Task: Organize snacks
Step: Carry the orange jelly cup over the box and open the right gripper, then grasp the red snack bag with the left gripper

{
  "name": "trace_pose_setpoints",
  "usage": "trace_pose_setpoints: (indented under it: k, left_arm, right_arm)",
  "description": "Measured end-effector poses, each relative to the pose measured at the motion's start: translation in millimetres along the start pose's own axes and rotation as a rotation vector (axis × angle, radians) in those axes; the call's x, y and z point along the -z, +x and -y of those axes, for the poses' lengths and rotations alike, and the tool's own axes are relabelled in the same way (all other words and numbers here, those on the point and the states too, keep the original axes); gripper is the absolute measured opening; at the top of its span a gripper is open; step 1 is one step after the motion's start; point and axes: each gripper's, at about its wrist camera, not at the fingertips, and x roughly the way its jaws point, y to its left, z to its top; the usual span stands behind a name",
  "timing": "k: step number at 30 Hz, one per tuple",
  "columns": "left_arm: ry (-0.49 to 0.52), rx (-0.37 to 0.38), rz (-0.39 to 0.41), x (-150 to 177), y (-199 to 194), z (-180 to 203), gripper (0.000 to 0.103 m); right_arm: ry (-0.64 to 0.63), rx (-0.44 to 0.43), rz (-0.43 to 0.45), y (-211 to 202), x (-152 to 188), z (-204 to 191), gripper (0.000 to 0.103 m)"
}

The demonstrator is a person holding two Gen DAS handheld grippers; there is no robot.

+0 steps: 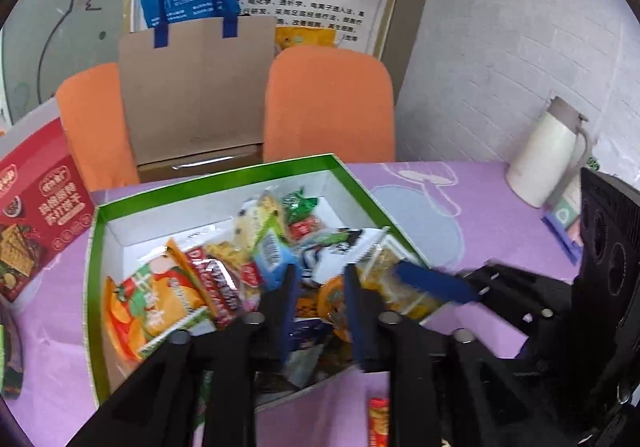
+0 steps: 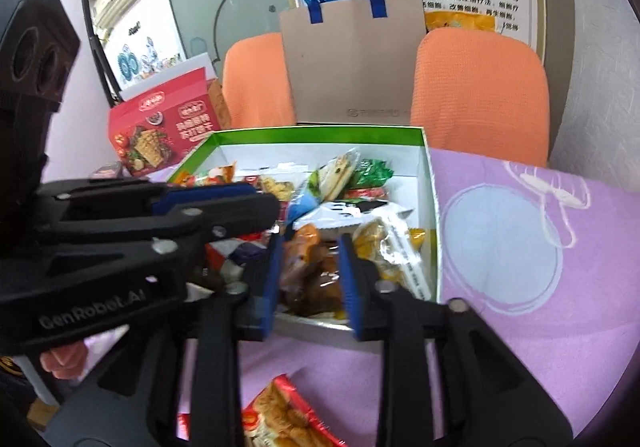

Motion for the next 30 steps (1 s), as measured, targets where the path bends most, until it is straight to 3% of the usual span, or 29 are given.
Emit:
trace_pose_setpoints:
  k: [1, 2, 3, 5, 12, 20, 26, 30]
  left_arm:
    - [0.003, -0.02, 0.014, 1.5, -2.5, -2.2, 0.066]
    - [0.001, -0.049, 0.043, 3.2, -6.4, -3.4, 0.088]
    - [-0.006, -0.085, 0.083, 5.4, -11.4, -5.0, 0.096]
    - [-0.009, -0.125, 0.117, 7.4, -16.9, -6.5, 0.103]
    - [0.035, -0.166, 0.114, 15.1, -27.9, -1.0, 0.103]
    - [0.025, -0.182, 0.134, 34.1, -73.5, 8.1, 0.103]
    - [-0.014, -0.124, 0.098, 77.0, -87.4, 12.5, 0.103]
    - [-0.078, -0.076, 0.03, 108.8, -70.6, 12.8, 0.103]
  right_arm:
    - [-0.015, 0.023, 0.021, -1.7, 1.5, -0.8, 0.077]
    - [-0.033, 0.043, 0.044, -4.5, 3.3, -2.4, 0.08]
    - [-0.047, 0.053, 0.053, -6.3, 4.2, -4.2, 0.081]
    - [-0.058, 0.051, 0.05, -7.0, 5.5, -6.6, 0.084]
    - [-0.042, 0.068, 0.004, -11.9, 9.6, -6.8, 0.085]
    - [-0.005, 0.112, -0.003, -56.9, 35.3, -9.4, 0.085]
    - [0.137, 0.107, -0.052, -81.0, 79.1, 0.7, 0.085]
    - [0.274, 0.041, -0.06, -88.3, 111.1, 6.6, 0.085]
